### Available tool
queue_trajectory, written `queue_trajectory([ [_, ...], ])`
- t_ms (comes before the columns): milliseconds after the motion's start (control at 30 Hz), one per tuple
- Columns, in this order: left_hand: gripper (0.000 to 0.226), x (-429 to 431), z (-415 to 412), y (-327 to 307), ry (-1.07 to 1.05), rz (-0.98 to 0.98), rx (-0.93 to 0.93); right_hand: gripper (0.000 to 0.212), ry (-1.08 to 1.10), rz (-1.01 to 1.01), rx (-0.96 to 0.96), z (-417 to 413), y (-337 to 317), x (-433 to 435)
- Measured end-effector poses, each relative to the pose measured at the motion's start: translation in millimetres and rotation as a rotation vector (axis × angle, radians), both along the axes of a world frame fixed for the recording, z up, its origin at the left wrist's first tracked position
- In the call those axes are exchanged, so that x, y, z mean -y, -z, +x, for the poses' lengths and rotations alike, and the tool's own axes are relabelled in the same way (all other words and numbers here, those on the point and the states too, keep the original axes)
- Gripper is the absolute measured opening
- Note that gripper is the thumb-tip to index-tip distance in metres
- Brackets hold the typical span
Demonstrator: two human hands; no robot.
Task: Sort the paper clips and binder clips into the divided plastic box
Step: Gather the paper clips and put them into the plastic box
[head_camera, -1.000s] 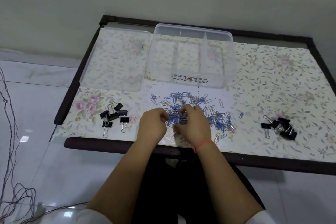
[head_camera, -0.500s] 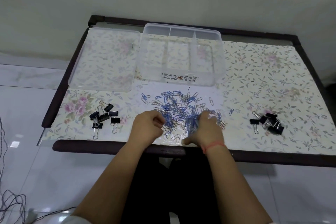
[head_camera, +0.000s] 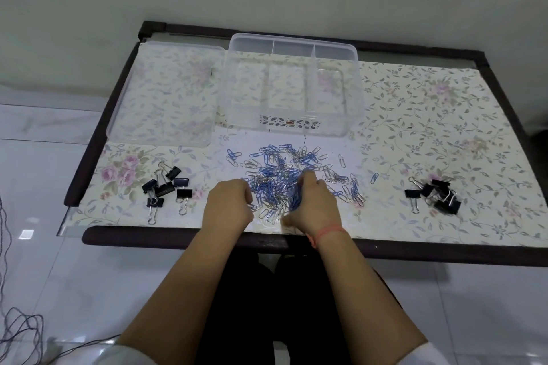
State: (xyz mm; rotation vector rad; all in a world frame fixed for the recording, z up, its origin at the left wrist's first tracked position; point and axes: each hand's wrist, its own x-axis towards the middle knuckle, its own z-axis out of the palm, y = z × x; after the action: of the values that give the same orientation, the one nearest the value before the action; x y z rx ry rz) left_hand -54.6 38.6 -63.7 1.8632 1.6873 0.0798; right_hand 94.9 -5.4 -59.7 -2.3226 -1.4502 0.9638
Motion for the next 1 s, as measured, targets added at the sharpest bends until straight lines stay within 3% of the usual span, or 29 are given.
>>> queue_trajectory([
  [100,0.022,-3.2,8.0,-2.2,-0.019,0.024,0.057,0.064,0.094,0.088,-0.075,-5.9,4.8,-7.1],
  [200,0.020,-3.9,15.0,-2.4,-0.059,-0.004,0.147,0.069,0.140,0.116,-0.134,-2.8,4.5,-8.9],
  [333,0.024,-4.5,13.3,-3.0,-0.119,-0.025,0.316,0.084,0.009,0.074,-0.047,-3.8,1.2,-4.4],
  [433,0.031,-4.5,8.9,-3.6,-0.180,-0.006,0.407,0.076,0.013,0.119,0.014,-12.0,4.1,-6.2],
  [667,0.030,-0.7,7.7,-12.8,-0.216,0.105,0.308,0.058,0.137,0.168,-0.059,0.6,-1.4,-7.4],
  [800,0.026,-1.9,10.5,-13.7,-0.163,0.141,0.186,0.044,0.291,0.170,0.062,41.8,-7.7,1.2],
  [900,0.023,-2.2,22.1,-15.4,-0.125,0.149,0.207,0.053,0.471,0.095,0.121,67.8,-3.1,12.2],
  [1000,0.023,-0.7,38.5,-15.6,-0.082,0.148,0.268,0.048,0.534,0.001,0.124,67.7,3.7,12.0],
])
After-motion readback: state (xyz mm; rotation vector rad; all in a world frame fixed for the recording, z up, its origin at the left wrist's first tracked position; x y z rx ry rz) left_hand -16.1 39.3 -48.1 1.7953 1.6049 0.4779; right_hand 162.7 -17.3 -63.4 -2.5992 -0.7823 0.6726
